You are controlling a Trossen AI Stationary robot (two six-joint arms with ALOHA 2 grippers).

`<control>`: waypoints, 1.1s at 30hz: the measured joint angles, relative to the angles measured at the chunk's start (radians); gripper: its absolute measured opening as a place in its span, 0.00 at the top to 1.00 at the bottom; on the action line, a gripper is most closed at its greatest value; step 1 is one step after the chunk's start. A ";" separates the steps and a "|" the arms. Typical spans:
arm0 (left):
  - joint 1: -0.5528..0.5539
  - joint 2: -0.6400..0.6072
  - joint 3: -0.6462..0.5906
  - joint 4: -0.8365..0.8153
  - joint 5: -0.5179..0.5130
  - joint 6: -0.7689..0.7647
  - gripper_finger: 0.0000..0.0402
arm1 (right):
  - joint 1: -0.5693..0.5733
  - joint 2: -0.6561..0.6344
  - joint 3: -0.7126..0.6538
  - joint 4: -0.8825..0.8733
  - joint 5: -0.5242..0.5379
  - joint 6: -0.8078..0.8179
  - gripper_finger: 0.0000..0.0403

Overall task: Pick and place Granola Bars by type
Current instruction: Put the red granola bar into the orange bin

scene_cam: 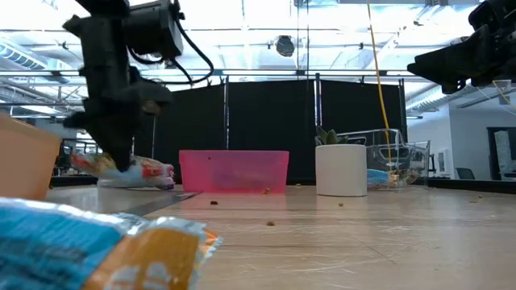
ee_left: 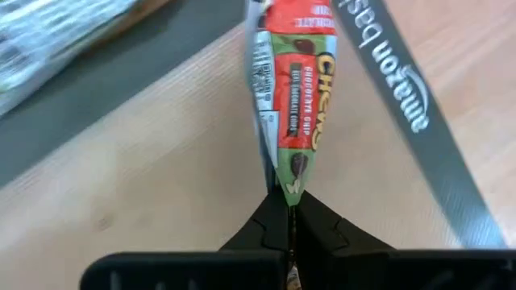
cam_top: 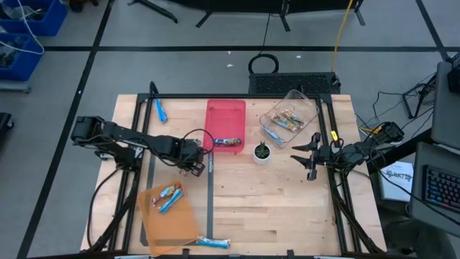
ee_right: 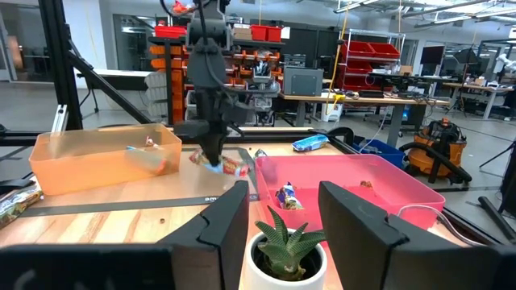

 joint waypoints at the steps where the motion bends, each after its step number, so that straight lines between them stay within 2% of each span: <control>1: -0.005 -0.005 0.007 -0.015 0.000 -0.002 0.98 | 0.000 0.000 0.000 0.000 0.000 0.000 0.65; 13: -0.046 -0.092 0.149 -0.304 -0.085 0.050 0.99 | 0.000 0.000 0.000 0.000 0.000 0.000 0.65; 22: -0.110 -0.144 0.360 -0.539 -0.039 0.076 0.99 | 0.000 0.006 0.000 0.000 0.000 0.000 0.65; 33: -0.257 -0.155 0.584 -0.731 -0.027 -0.091 0.99 | 0.000 0.006 0.000 0.000 0.000 0.000 0.65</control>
